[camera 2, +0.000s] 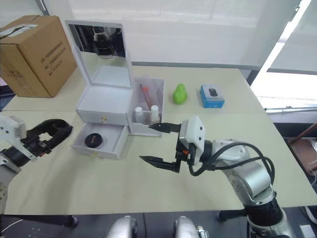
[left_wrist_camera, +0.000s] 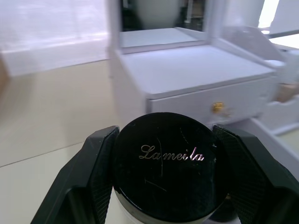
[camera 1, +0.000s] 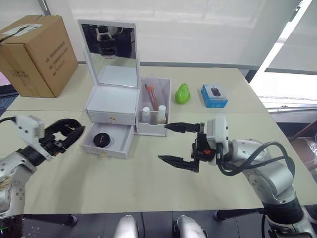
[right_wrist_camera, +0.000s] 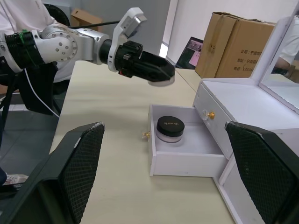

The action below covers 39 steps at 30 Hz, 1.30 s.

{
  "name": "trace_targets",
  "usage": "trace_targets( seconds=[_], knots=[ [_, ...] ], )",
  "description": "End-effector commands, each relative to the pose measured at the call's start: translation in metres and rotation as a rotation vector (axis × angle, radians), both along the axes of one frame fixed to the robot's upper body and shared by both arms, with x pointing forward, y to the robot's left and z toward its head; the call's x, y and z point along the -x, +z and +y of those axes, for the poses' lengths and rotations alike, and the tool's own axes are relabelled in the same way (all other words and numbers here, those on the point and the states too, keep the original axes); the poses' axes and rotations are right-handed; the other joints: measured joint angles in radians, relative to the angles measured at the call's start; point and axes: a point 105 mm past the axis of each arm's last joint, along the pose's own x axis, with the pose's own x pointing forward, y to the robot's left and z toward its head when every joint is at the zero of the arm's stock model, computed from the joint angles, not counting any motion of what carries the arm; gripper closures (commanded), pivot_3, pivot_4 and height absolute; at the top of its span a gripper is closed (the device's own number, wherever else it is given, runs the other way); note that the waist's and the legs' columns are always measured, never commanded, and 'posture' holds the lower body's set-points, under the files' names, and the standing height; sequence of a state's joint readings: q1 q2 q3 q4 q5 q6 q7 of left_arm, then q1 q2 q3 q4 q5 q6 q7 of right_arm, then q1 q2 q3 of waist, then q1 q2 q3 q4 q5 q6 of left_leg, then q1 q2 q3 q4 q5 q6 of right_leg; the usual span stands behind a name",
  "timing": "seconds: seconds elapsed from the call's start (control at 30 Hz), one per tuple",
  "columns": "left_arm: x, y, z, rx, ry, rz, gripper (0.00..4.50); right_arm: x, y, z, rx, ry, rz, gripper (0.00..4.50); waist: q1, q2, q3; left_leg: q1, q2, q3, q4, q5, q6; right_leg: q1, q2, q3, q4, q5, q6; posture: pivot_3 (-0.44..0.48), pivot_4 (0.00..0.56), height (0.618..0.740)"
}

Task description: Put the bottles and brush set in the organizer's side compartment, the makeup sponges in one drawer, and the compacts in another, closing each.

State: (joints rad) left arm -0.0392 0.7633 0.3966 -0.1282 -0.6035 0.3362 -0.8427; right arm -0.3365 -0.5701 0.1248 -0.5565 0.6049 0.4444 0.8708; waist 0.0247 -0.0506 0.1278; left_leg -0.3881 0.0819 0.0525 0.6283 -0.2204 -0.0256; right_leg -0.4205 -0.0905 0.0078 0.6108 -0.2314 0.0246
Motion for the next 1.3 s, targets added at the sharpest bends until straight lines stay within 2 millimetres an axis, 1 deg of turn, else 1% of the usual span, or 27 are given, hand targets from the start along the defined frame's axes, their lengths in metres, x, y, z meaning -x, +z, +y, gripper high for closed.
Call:
trace_targets(
  seconds=[0.03, 0.13, 0.3, 0.53, 0.67, 0.73, 0.83, 0.97, 1.07, 1.13, 1.17, 1.3],
  knots=[
    [-0.006, -0.002, -0.03, -0.064, -0.128, 0.007, 1.58, 0.002, 0.004, 0.001, -0.011, -0.003, -0.029, 0.0, 0.0, -0.001, 0.0, 0.0, 0.0, 0.0, 0.0, 0.0, 0.0, 0.001, 0.0, 0.0, 0.0, 0.0, 0.0, 0.0, 0.15, 0.722],
    [-0.015, -0.013, -0.042, -0.104, -0.169, 0.018, 1.58, 0.002, 0.004, 0.001, -0.011, -0.012, -0.029, 0.0, -0.002, -0.002, -0.001, -0.001, 0.0, -0.001, 0.0, 0.0, 0.0, 0.002, 0.003, 0.002, 0.001, 0.0, 0.0, 0.0, 0.15, 0.722],
    [-0.025, -0.02, -0.055, -0.129, -0.217, 0.031, 1.58, 0.004, 0.003, 0.0, -0.01, -0.028, -0.027, 0.0, -0.011, -0.003, -0.002, 0.0, 0.0, -0.005, 0.001, 0.0, 0.001, 0.002, 0.008, 0.006, 0.001, 0.001, -0.001, 0.0, 0.15, 0.722],
    [-0.034, -0.026, -0.062, -0.137, -0.228, 0.039, 1.58, 0.004, 0.002, -0.001, -0.009, -0.052, -0.026, 0.0, -0.011, -0.004, -0.003, 0.0, 0.001, -0.007, 0.001, 0.0, 0.001, 0.002, 0.011, 0.008, 0.0, 0.001, 0.0, 0.0, 0.15, 0.722],
    [-0.037, -0.025, -0.062, -0.129, -0.214, 0.036, 1.58, 0.005, 0.001, -0.001, -0.009, -0.055, -0.026, 0.0, -0.01, -0.004, -0.003, 0.0, 0.002, -0.007, 0.002, 0.0, 0.001, 0.002, 0.012, 0.008, 0.0, 0.001, -0.001, 0.0, 0.15, 0.722],
    [-0.037, -0.027, -0.061, -0.129, -0.21, 0.042, 0.85, 0.005, 0.001, -0.001, -0.009, -0.056, -0.026, 0.0, -0.012, -0.004, -0.003, 0.0, 0.002, -0.007, 0.002, 0.0, 0.001, 0.002, 0.012, 0.008, 0.0, 0.001, -0.001, 0.0, 0.15, 0.722],
    [-0.036, -0.026, -0.061, -0.109, -0.206, 0.057, 0.01, 0.005, 0.001, -0.001, -0.008, -0.057, -0.026, 0.0, -0.012, -0.003, -0.003, 0.0, 0.002, -0.007, 0.002, 0.0, 0.001, 0.002, 0.012, 0.009, 0.0, 0.001, 0.0, 0.0, 0.15, 0.722],
    [-0.035, -0.024, -0.056, -0.103, -0.181, 0.069, 0.01, 0.004, 0.001, -0.002, -0.007, -0.058, -0.025, 0.0, -0.011, -0.003, -0.003, 0.0, 0.002, -0.007, 0.002, 0.0, 0.001, 0.002, 0.012, 0.009, 0.0, 0.001, 0.0, 0.0, 0.15, 0.722],
    [-0.03, -0.014, -0.051, -0.072, -0.182, 0.056, 0.01, 0.003, 0.001, -0.002, -0.004, -0.06, -0.025, 0.0, -0.012, -0.003, -0.003, 0.0, 0.002, -0.007, 0.002, 0.0, 0.001, 0.002, 0.012, 0.009, 0.001, 0.001, -0.001, 0.0, 0.15, 0.722],
    [-0.024, -0.003, -0.04, -0.051, -0.171, 0.045, 0.01, 0.003, 0.001, -0.002, -0.002, -0.061, -0.025, 0.0, -0.013, -0.003, -0.003, 0.0, 0.002, -0.007, 0.002, 0.0, 0.001, 0.002, 0.013, 0.009, 0.001, 0.001, -0.001, 0.0, 0.15, 0.722],
    [-0.017, 0.003, -0.033, -0.038, -0.169, 0.048, 0.01, 0.003, 0.0, -0.003, -0.001, -0.063, -0.024, 0.0, -0.015, -0.003, -0.003, 0.001, 0.002, -0.007, 0.002, 0.0, 0.001, 0.002, 0.013, 0.009, 0.001, 0.001, -0.001, 0.0, 0.15, 0.722],
    [0.007, 0.014, -0.016, -0.005, -0.195, 0.092, 0.01, 0.002, -0.001, -0.004, 0.002, -0.071, -0.022, 0.0, -0.018, -0.001, -0.002, 0.002, 0.003, -0.007, 0.0, 0.0, 0.001, 0.001, 0.013, 0.009, 0.001, 0.0, -0.002, 0.0, 0.15, 0.722]
  ],
)
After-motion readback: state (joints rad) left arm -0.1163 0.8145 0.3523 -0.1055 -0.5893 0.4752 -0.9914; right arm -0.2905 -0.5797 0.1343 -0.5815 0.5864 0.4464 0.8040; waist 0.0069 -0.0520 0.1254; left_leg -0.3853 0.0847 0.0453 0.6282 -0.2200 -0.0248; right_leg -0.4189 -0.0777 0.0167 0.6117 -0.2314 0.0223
